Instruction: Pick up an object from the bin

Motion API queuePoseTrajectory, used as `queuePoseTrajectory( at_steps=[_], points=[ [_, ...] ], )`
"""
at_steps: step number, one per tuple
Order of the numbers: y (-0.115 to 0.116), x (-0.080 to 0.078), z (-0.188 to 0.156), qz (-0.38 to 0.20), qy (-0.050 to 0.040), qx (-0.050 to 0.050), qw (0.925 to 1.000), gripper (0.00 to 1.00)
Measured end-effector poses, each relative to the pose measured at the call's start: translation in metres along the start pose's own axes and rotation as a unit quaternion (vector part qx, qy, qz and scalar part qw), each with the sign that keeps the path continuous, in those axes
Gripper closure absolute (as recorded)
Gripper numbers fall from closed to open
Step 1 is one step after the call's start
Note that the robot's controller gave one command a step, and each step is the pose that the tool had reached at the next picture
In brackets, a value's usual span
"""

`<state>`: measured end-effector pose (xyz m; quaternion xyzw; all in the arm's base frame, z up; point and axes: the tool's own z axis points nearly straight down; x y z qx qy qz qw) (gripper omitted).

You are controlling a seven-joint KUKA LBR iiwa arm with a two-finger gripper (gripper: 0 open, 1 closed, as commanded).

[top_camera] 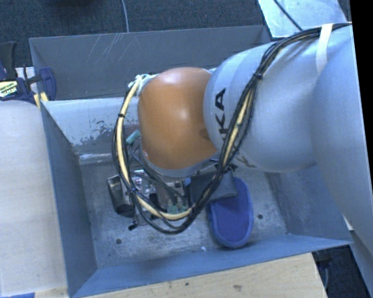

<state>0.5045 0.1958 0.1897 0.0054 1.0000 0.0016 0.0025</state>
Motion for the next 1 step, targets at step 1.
queuePoseTrajectory(
  at_steps=[1],
  points=[
    [0.0169, -0.0262, -0.0866, -0.005, -0.0001, 0.001, 1.0000, 1.00]
  ],
)
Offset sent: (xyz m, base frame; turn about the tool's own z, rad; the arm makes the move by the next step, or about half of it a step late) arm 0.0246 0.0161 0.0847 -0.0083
